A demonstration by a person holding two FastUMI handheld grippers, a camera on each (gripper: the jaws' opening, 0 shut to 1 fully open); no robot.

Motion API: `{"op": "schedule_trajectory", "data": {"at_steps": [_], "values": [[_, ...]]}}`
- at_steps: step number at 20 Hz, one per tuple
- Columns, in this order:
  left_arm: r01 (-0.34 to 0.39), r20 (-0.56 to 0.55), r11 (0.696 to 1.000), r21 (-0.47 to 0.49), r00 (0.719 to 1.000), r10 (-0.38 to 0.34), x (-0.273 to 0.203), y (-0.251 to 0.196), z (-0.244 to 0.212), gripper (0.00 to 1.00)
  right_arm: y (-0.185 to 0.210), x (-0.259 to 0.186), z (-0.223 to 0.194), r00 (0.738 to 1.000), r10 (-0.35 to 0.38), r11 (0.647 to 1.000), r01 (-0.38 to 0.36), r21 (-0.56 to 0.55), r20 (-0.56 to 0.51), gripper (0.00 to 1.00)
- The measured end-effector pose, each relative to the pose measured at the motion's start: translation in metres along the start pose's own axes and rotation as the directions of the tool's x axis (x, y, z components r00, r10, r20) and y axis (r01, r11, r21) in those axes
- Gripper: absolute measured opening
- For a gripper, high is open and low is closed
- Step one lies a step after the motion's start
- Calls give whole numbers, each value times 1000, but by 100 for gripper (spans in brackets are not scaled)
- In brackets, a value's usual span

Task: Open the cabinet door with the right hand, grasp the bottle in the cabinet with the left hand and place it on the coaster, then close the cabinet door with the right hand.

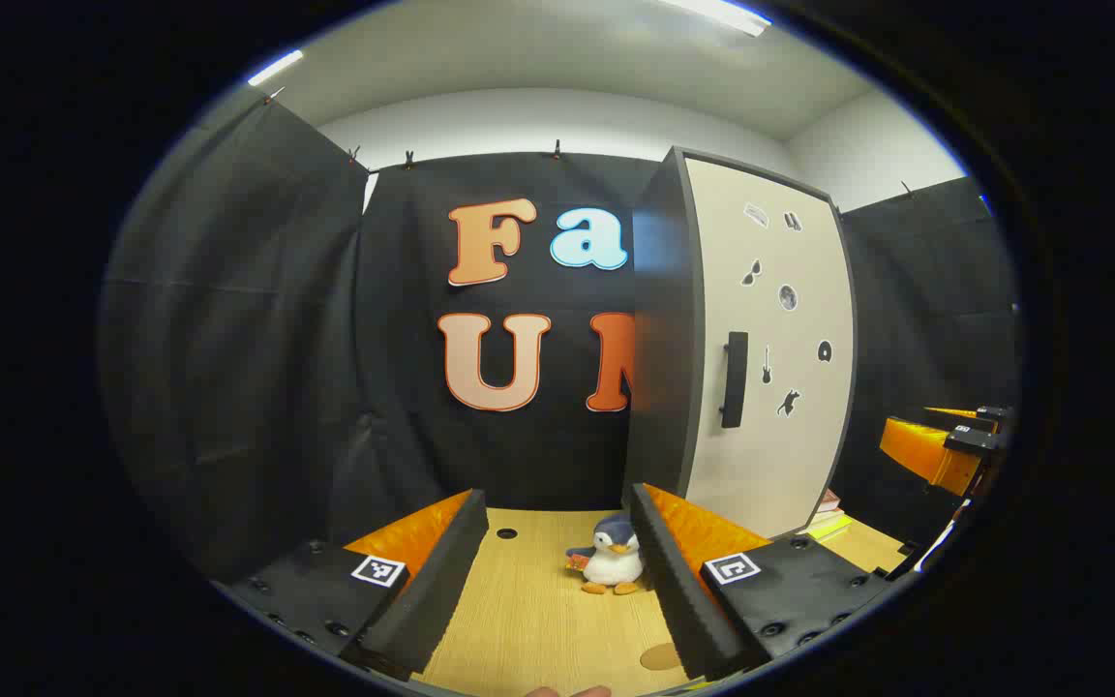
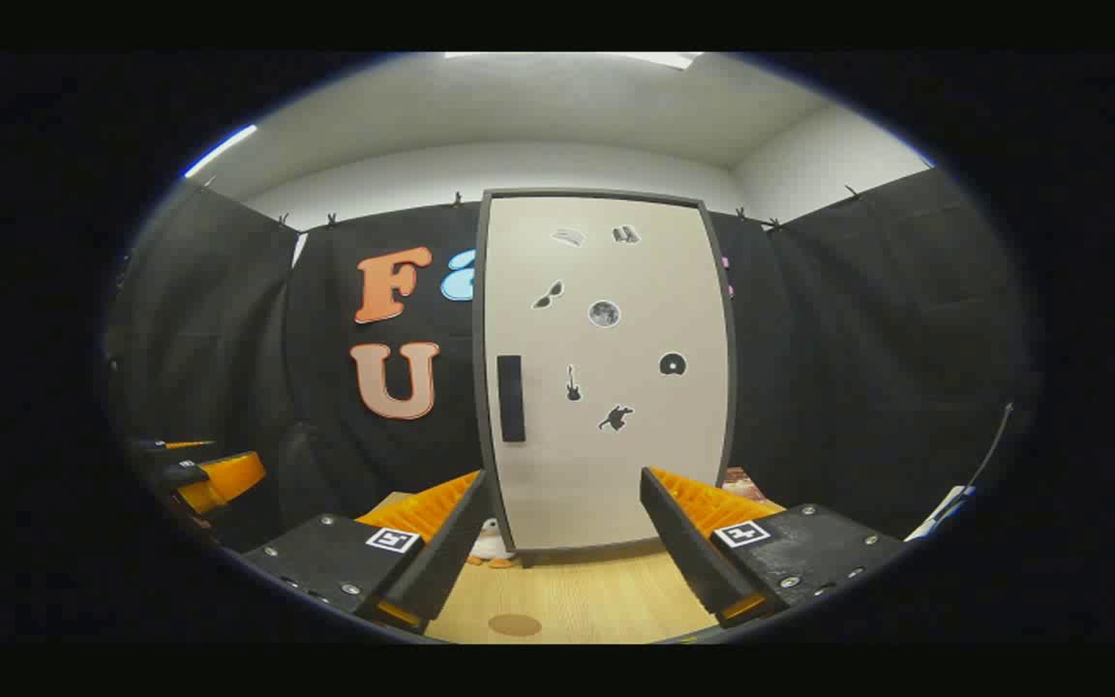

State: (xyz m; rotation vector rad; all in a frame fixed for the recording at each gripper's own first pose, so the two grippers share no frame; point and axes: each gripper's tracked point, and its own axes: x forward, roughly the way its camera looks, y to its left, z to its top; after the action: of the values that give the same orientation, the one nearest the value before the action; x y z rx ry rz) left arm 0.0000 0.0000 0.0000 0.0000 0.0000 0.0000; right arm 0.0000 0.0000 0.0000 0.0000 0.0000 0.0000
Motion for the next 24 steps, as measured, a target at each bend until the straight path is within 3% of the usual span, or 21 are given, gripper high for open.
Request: {"op": "schedule_trajectory", "data": {"at_steps": [24], "values": [[-15, -25, 1000, 10, 1000, 15, 21, 5, -12, 96, 6, 32, -7, 1000, 15, 1000, -15, -13, -21, 95]]}}
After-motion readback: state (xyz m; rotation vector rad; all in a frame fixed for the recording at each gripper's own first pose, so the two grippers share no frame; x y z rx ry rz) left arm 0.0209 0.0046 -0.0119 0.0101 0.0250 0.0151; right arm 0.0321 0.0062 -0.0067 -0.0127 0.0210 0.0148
